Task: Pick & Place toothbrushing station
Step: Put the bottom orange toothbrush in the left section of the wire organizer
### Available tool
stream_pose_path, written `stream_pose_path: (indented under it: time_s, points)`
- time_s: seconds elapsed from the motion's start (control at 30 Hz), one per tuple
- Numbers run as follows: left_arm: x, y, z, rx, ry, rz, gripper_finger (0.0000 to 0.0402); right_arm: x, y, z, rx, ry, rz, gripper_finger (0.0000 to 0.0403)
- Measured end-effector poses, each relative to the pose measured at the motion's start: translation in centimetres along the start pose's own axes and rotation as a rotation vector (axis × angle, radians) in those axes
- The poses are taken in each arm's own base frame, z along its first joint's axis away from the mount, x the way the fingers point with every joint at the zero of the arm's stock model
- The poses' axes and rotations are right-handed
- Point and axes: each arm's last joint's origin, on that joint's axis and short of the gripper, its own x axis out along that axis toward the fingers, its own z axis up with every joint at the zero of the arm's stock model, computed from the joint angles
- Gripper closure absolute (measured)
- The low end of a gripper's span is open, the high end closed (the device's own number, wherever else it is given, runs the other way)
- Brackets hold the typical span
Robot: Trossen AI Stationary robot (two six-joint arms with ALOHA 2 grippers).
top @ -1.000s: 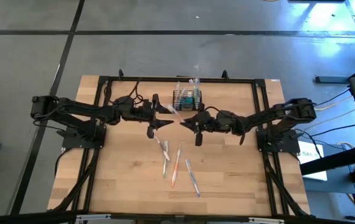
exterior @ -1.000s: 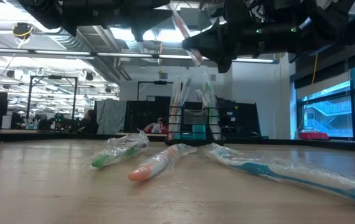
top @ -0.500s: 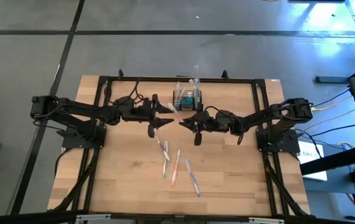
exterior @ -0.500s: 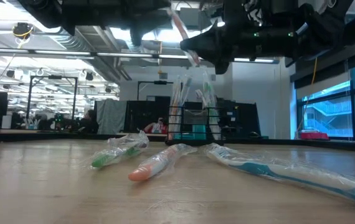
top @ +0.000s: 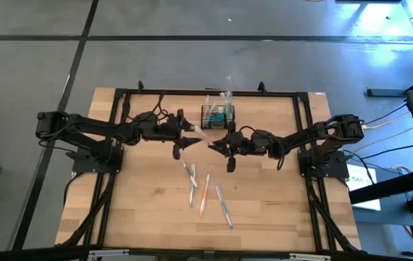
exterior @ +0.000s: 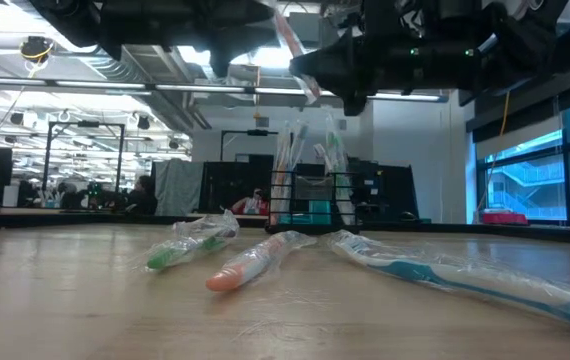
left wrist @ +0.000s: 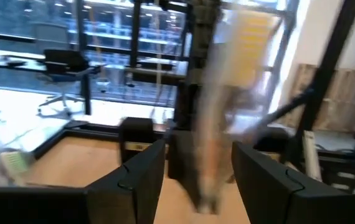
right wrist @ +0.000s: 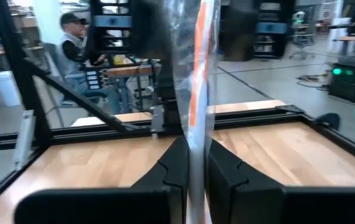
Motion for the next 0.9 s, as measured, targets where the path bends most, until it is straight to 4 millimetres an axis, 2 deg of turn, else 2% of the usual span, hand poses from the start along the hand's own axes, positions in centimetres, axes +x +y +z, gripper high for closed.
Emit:
stream_pose_path:
  time_s: [0.17,0.33,0.5,0.67,0.77,0.9]
  points:
    - [0.0,-0.3,0.0,0.014,0.012,-0.095,0.0219,0.0,0.0,0.0,0.001,-0.001,-0.002,0.0371]
    - [0.0,-0.2,0.4,0.036,-0.041,-0.065,0.0219,0.5,0.1,0.6,0.008,-0.012,0.027,0.0371]
    - [-0.1,-0.5,1.1,0.042,-0.107,-0.123,0.0219,1.3,0.5,1.1,0.003,0.039,0.047,0.0372]
    - [-0.1,-0.4,1.1,0.029,-0.107,-0.103,0.0221,1.5,0.8,1.1,-0.024,0.053,0.013,0.0372]
    - [-0.1,-0.4,1.0,0.028,-0.097,-0.103,0.0236,1.5,0.8,1.1,-0.026,0.052,-0.003,0.0372]
    - [-0.1,-0.4,1.0,0.035,-0.092,-0.098,0.0277,1.5,0.7,1.1,-0.025,0.051,-0.011,0.0372]
